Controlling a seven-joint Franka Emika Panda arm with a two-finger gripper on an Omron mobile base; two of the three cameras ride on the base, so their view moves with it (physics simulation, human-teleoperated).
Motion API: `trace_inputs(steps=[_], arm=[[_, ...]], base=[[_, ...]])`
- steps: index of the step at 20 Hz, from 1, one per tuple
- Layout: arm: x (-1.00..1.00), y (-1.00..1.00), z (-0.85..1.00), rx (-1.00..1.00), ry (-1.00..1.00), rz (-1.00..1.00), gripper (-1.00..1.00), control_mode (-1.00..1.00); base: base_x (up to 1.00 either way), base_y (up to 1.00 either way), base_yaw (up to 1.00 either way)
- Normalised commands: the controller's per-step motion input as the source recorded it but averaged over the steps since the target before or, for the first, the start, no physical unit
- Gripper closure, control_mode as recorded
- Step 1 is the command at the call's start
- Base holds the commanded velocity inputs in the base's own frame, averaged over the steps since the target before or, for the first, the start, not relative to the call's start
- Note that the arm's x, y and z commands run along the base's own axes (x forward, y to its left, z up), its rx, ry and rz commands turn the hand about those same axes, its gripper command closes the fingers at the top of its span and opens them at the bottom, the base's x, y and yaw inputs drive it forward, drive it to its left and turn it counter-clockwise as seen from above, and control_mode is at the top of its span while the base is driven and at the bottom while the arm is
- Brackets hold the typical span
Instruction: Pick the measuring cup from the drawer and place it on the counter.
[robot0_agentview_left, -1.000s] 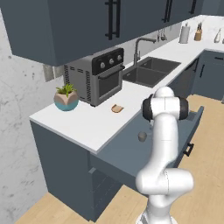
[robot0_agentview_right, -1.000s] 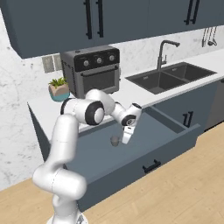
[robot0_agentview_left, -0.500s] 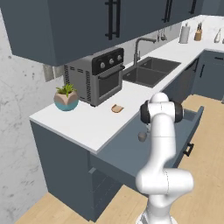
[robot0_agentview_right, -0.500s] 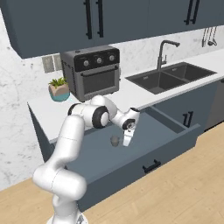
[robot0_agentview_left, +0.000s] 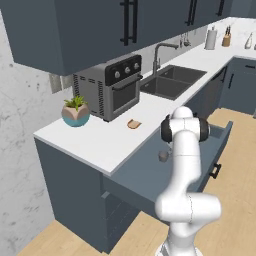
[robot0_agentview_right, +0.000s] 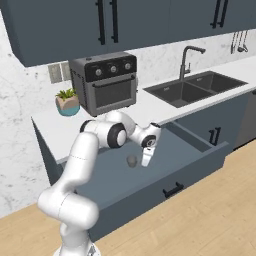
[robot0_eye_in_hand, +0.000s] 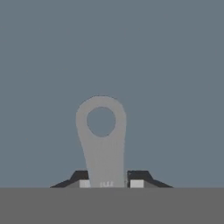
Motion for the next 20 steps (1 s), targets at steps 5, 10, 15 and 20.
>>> trace_inputs(steps=[5, 10, 15, 20], arm=[[-0.45, 0.01, 0.84, 0.05, -0.17, 0.0, 1.0, -1.0], [-0.4, 0.35, 1.0, 0.02, -0.21, 0.0, 1.0, -1.0], [-0.06, 0.98, 1.0, 0.0, -0.11, 0.0, 1.0, -1.0], [0.03, 1.0, 0.94, -0.01, -0.05, 0.0, 1.0, -1.0]], base=[[0.0, 0.0, 0.0], [0.0, 0.0, 0.0], [0.0, 0.0, 0.0], [0.0, 0.0, 0.0]])
